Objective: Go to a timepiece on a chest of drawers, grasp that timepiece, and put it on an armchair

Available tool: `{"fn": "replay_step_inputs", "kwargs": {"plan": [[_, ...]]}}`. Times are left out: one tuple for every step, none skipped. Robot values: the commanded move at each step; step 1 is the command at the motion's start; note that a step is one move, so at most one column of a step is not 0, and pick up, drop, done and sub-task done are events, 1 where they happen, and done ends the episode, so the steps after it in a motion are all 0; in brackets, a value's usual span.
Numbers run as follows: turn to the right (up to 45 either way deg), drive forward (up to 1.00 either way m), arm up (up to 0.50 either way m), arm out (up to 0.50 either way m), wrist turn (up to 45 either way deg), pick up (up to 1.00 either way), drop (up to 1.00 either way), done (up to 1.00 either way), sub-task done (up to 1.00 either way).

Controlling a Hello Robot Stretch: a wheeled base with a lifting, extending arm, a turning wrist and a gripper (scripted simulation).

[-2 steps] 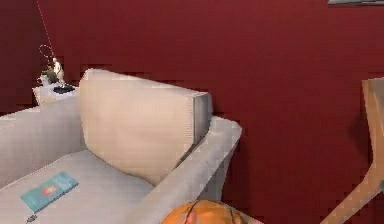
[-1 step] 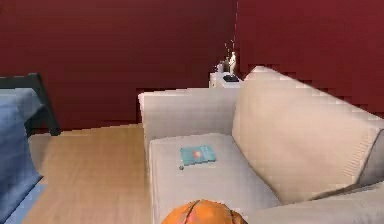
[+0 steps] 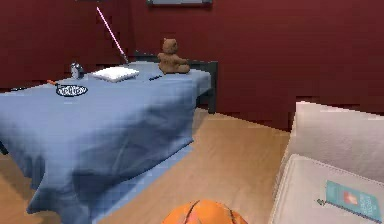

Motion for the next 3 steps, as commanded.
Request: {"fn": "replay_step_inputs", "kwargs": {"plan": [[-24.0,0.00,0.00,0.00,0.0,0.00,0.00,0.00,0.00],[0.0,0.35,0.00,0.00,0.0,0.00,0.00,0.00,0.00],[45.0,0.00,0.00,0.00,0.0,0.00,0.00,0.00,0.00]]}}
